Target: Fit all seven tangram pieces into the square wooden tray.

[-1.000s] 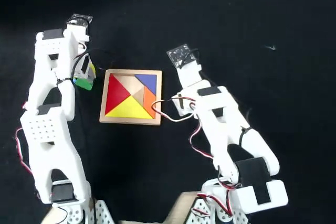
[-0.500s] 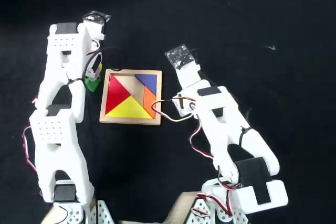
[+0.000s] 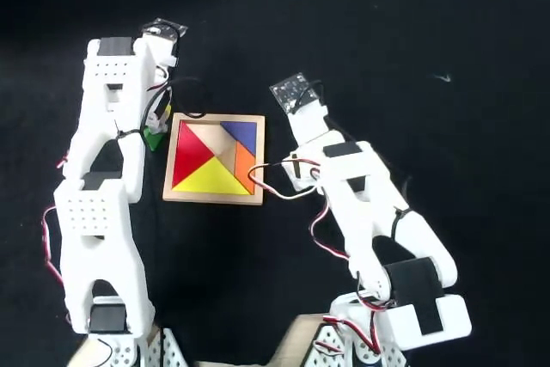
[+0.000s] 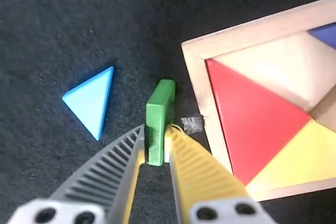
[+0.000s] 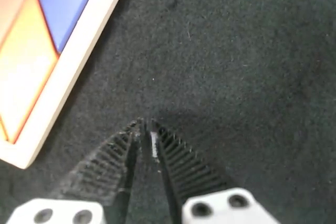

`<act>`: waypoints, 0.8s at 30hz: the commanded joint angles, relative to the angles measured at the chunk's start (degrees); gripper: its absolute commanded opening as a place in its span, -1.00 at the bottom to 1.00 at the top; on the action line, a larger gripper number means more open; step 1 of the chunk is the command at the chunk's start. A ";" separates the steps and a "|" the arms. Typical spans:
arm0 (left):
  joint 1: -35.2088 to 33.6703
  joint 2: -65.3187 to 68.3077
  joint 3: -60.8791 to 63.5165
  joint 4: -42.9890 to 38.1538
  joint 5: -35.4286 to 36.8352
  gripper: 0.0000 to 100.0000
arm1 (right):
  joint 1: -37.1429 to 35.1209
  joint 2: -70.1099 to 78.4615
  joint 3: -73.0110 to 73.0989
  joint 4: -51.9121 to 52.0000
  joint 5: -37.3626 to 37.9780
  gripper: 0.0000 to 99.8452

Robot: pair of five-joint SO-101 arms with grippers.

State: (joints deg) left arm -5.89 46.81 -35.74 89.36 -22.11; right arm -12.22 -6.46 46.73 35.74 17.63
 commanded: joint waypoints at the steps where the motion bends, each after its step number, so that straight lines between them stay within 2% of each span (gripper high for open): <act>1: 1.27 3.43 -0.66 -0.53 -0.26 -0.94 | 0.79 -0.31 -0.84 -0.70 0.70 -0.98; 4: 1.71 3.60 -0.75 0.97 -0.26 -0.88 | 0.79 -0.31 -0.84 -0.70 0.79 -0.98; 9: 1.27 3.52 -0.75 1.41 -0.18 -0.55 | 0.79 -0.31 -0.84 -0.70 0.79 -0.98; 11: 1.27 3.52 -0.75 1.32 -0.35 -0.57 | 0.79 -0.31 -0.84 -0.70 0.79 -0.98; 19: 1.19 3.43 -0.75 -0.26 -0.09 -0.89 | 0.79 -0.31 -0.84 -0.70 0.79 -0.98; 24: 1.36 3.43 -7.08 4.84 -0.09 -0.94 | 0.79 -0.31 -0.84 -0.70 0.79 -0.98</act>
State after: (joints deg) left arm -4.75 50.77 -36.35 90.95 -22.11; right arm -12.22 -6.46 46.73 35.65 17.98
